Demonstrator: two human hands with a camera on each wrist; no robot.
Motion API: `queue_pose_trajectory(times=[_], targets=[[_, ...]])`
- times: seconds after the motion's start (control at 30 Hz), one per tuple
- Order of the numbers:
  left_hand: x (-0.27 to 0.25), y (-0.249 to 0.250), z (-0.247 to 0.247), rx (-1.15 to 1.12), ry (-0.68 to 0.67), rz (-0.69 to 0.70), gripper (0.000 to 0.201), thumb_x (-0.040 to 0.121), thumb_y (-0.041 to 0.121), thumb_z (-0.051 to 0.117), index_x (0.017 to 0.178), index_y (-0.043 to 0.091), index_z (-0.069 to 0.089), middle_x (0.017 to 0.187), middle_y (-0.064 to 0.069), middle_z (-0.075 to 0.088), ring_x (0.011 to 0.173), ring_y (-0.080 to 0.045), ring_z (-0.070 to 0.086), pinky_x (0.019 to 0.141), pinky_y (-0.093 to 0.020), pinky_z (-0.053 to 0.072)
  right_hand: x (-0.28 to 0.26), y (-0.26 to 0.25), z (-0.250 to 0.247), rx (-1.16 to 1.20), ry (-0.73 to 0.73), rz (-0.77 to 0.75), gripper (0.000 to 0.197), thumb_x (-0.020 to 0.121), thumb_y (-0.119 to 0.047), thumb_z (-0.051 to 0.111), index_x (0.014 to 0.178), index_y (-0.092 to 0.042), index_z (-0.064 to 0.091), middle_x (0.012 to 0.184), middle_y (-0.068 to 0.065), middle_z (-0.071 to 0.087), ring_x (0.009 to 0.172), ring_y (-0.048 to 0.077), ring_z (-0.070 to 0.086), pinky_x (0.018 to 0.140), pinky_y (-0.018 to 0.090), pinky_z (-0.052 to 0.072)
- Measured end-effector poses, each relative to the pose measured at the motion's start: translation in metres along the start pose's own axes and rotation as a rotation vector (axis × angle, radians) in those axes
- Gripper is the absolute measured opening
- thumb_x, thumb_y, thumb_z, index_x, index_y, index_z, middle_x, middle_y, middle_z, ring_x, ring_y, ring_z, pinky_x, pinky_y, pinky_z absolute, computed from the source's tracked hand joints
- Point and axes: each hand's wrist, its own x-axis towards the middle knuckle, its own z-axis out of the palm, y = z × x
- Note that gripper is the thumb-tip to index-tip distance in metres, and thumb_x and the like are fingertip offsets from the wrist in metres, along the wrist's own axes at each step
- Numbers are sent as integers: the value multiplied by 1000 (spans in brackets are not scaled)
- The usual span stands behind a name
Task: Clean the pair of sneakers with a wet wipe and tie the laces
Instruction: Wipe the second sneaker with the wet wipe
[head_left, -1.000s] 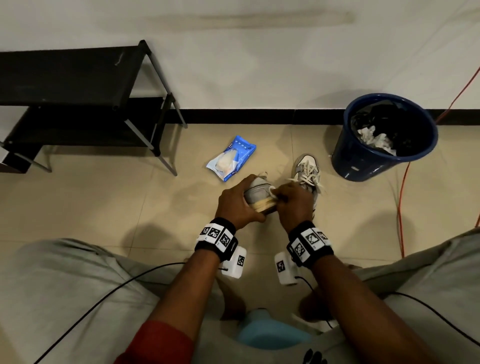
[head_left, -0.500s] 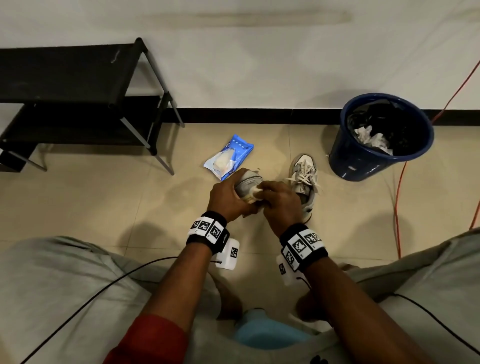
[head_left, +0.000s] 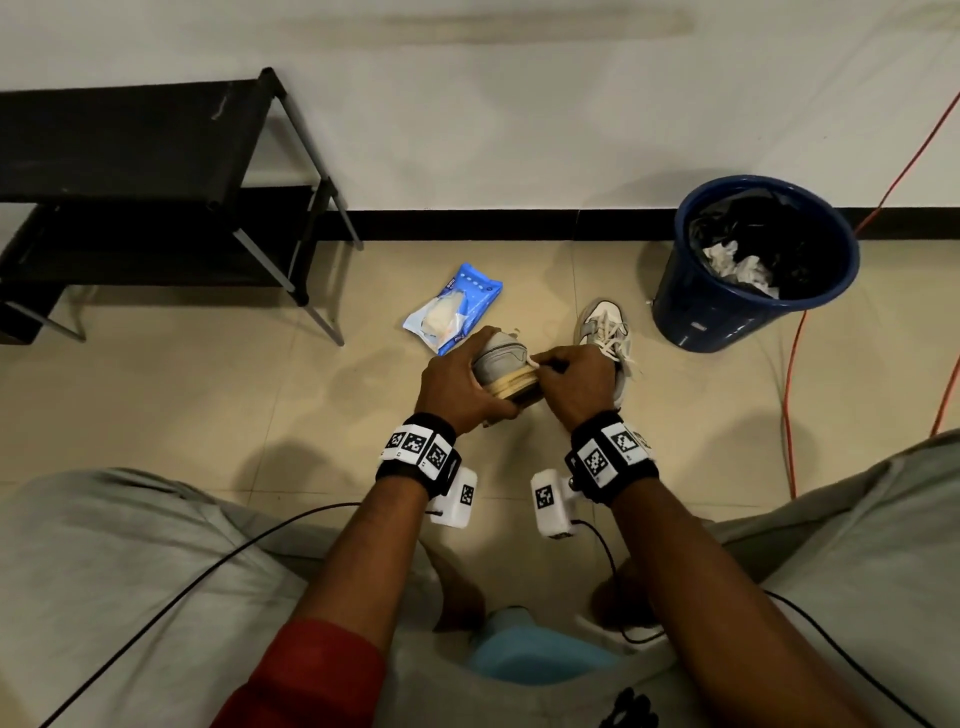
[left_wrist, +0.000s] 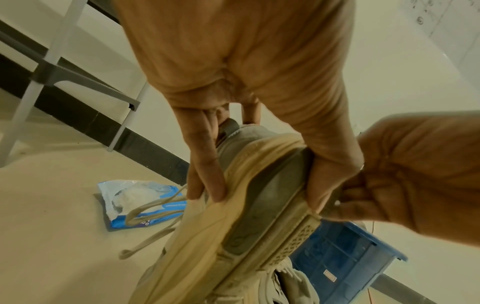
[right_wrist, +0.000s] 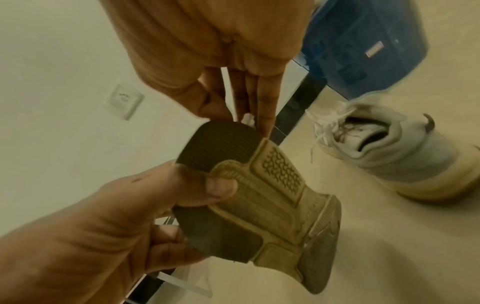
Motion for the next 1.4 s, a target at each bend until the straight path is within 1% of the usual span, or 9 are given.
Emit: queue_pose_trajectory(times=[0.3,0.5,0.63,0.7,0.8,0.93,1.17,1.3,1.4], targets=[[5,-1,-7,-11,-28,-16,101,40,47,82,135,42,50,123,15,66,111,-6,61,95,-25,52,-36,-7,0,-288,24,-589,42,72,-17,40,89,-11,78,93,8,73,86,31,67,68,35,55],[8,2,-8,-19,-9,-29,107,38,45,84,139,32,50,128,8,63,115,-12,59,96,-29,52,-10,-9,-11,256,44,-84,35,71,15,60,85,-11,78,85,5,75,81,12,69,77,12,51],[8,0,-9,-13,-20,-18,103,38,48,81,135,36,52,124,10,65,112,-12,61,95,-29,53,-13,-17,-17,-22,-54,-306,29,68,-6,55,81,-16,79,82,2,73,77,17,67,73,34,55],[8,2,-8,-24,-12,-10,88,51,42,85,133,36,54,122,8,67,111,-12,62,92,-22,49,-30,-28,-7,-263,-166,-485,37,68,-23,44,81,-18,78,84,2,71,80,24,64,67,35,52],[6,4,-9,-26,-29,6,86,55,31,90,133,32,55,115,9,66,108,-11,62,89,-19,47,-39,-21,-7,-376,-115,-595,41,73,-19,38,82,-15,77,90,7,71,84,30,65,63,38,54],[8,0,-13,-24,-29,-23,102,41,34,92,135,30,53,120,9,64,110,-13,60,94,-29,52,-8,18,-16,-218,10,-351,28,71,4,60,87,-11,78,84,9,71,79,31,67,74,39,54],[13,-13,-26,-69,-37,-98,102,36,29,87,132,33,54,116,9,66,104,-12,63,89,-32,57,-22,-3,6,-113,16,-417,26,69,1,61,85,-11,79,83,5,70,74,21,63,67,26,49],[12,-18,-29,-48,-99,-80,108,32,33,90,133,36,52,119,10,65,105,-13,63,88,-36,58,-3,18,15,-129,-82,-142,23,73,5,68,87,-10,78,86,10,74,83,25,68,78,21,45],[10,-21,-37,37,-146,-113,105,35,35,91,129,39,46,116,7,63,102,-16,62,85,-34,57,-14,9,30,1,-38,-157,19,70,1,71,81,-12,78,80,7,74,74,17,66,72,23,50]])
